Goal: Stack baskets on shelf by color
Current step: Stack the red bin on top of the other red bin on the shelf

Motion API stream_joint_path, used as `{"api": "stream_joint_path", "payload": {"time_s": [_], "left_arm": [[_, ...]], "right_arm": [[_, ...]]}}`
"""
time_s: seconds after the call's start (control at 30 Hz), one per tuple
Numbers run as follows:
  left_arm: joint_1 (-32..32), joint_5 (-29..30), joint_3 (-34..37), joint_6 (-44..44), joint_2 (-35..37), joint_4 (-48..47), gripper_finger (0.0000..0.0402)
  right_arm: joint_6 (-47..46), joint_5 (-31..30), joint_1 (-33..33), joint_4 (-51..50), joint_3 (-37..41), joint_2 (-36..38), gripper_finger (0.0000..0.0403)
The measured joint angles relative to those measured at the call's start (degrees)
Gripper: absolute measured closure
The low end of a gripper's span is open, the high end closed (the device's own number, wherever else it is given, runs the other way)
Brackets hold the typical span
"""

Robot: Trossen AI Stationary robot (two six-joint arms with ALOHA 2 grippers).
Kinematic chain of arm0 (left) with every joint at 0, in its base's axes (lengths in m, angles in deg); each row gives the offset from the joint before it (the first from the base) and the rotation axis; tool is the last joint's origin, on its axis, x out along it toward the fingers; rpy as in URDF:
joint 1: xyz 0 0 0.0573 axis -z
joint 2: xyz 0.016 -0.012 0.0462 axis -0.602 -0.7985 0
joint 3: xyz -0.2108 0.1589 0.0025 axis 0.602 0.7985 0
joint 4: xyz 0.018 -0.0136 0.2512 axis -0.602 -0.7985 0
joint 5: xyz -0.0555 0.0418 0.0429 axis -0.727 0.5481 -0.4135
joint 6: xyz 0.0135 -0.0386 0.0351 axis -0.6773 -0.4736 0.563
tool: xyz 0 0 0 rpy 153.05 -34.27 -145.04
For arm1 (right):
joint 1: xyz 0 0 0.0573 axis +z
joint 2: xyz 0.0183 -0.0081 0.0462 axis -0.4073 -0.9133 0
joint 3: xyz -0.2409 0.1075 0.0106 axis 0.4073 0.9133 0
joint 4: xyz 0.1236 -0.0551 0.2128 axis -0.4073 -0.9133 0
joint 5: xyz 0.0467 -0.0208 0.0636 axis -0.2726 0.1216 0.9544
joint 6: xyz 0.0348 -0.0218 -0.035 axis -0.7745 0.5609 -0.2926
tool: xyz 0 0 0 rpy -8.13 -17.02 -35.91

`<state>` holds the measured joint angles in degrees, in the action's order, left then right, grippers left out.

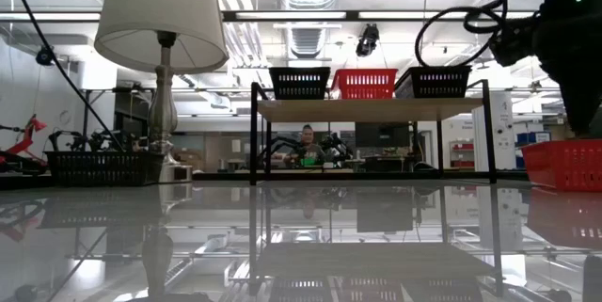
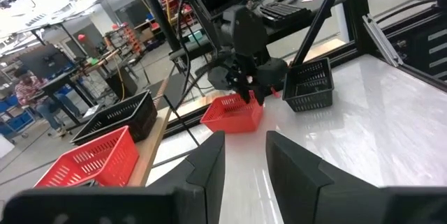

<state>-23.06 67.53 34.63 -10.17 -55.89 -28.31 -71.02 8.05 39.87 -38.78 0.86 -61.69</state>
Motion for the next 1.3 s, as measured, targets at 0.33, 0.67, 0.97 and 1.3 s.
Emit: {"api": "stream_joint_path", "payload": {"time_s": [0.33,0.67,0.97,1.3], "left_arm": [[0.00,0.01,0.00,0.03,0.00,-0.04,0.0313],[0.00,0.00,0.00,0.31,0.00,-0.04,0.0313],[0.00,0.00,0.00,0.42,0.00,-0.05,0.0313],[0.00,0.00,0.00,0.39,0.00,-0.06,0.0313]], "right_arm": [[4.17,-1.28,0.00,0.19,0.40,-8.29,0.0218],[6.92,-0.80,0.00,1.50,0.43,-13.13,0.0317],[7.38,-0.67,0.02,1.63,-1.29,-10.38,0.0390],[11.31,8.43,0.22,1.81,-11.17,-10.12,0.0390]]}}
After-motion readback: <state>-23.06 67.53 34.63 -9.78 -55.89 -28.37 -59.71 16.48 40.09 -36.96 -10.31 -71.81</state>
